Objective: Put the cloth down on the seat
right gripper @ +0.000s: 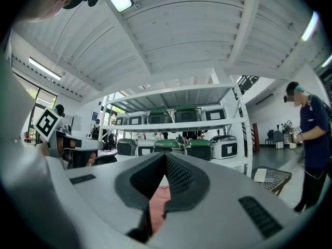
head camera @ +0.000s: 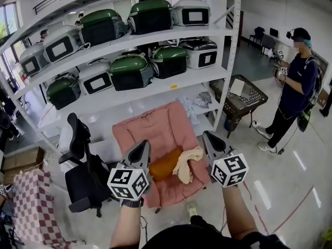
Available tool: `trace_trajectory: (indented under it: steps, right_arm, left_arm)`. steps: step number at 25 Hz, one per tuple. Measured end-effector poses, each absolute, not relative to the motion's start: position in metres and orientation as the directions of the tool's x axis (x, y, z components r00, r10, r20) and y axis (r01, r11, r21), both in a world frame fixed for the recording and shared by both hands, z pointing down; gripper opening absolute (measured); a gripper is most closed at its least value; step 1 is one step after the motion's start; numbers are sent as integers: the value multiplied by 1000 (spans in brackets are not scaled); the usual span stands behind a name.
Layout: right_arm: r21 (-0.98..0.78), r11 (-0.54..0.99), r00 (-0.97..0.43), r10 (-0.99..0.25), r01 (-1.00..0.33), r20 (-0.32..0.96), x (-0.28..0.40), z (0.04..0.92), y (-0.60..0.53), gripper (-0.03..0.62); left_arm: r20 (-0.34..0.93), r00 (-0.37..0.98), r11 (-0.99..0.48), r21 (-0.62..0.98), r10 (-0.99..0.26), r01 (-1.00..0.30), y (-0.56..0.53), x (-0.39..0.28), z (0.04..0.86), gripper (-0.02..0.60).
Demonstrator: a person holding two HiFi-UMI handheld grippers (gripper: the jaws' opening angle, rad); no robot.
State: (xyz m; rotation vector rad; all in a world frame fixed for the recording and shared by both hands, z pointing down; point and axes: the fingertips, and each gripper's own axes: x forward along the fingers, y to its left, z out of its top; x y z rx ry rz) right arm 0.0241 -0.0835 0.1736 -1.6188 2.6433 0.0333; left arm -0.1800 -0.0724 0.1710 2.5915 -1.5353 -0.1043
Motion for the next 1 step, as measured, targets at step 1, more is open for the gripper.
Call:
trace_trajectory:
  steps: [1]
  right_arm:
    - [-4, 455, -454, -890, -891, -46, 23, 174, -83, 5]
  left_arm:
    - [6, 481, -475, 146, -877, -868, -72, -180, 171, 6]
